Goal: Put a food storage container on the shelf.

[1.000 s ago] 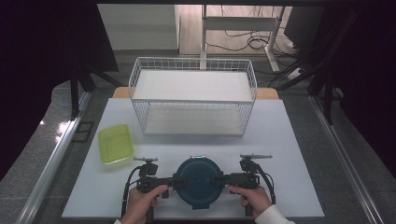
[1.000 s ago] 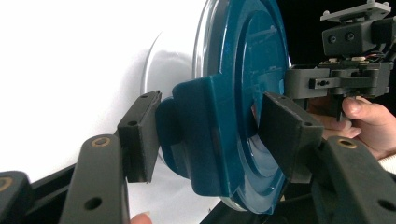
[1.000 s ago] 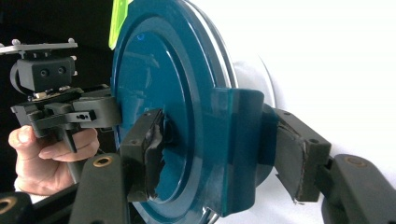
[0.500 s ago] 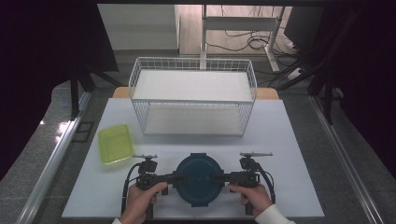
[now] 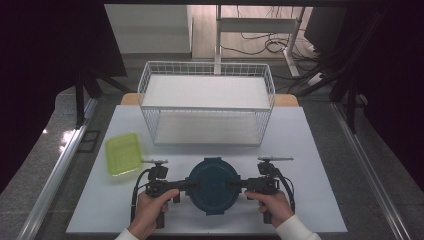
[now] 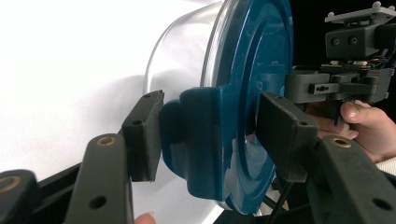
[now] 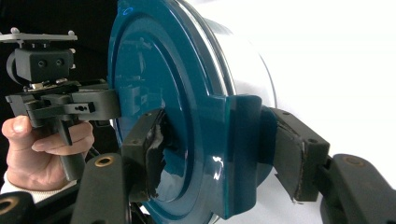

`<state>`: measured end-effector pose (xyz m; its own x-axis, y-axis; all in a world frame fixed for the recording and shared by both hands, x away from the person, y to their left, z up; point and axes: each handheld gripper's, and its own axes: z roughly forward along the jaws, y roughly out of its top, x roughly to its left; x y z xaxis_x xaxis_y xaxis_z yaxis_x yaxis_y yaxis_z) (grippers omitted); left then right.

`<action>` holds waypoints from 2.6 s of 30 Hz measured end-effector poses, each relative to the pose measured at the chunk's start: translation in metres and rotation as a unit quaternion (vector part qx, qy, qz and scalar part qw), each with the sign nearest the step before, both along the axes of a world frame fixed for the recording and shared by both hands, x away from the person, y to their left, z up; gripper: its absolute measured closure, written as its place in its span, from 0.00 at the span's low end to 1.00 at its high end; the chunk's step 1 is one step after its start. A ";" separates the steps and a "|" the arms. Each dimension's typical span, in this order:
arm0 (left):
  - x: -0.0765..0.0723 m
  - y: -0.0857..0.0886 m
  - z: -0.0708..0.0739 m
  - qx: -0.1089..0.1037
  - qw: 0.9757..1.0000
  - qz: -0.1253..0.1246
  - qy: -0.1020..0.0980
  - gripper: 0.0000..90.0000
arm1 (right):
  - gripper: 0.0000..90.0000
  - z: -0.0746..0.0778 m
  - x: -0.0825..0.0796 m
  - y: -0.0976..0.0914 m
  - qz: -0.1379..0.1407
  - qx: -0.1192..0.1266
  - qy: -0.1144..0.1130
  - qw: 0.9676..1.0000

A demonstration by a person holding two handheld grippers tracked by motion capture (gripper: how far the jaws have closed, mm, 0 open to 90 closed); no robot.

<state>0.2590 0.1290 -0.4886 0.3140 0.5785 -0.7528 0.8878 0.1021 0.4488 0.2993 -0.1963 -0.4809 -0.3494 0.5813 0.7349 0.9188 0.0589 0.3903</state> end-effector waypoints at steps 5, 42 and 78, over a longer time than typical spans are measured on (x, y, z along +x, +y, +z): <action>0.008 -0.002 0.009 0.001 1.000 -0.003 -0.008 0.49 | 0.43 0.007 0.005 -0.003 -0.004 0.003 -0.009 1.000; 0.057 0.009 0.101 -0.011 0.996 0.001 -0.087 0.50 | 0.43 0.105 0.053 0.007 -0.015 0.011 -0.102 0.995; 0.110 0.024 0.174 -0.013 0.992 -0.005 -0.126 0.51 | 0.43 0.179 0.102 0.020 -0.019 0.016 -0.146 0.989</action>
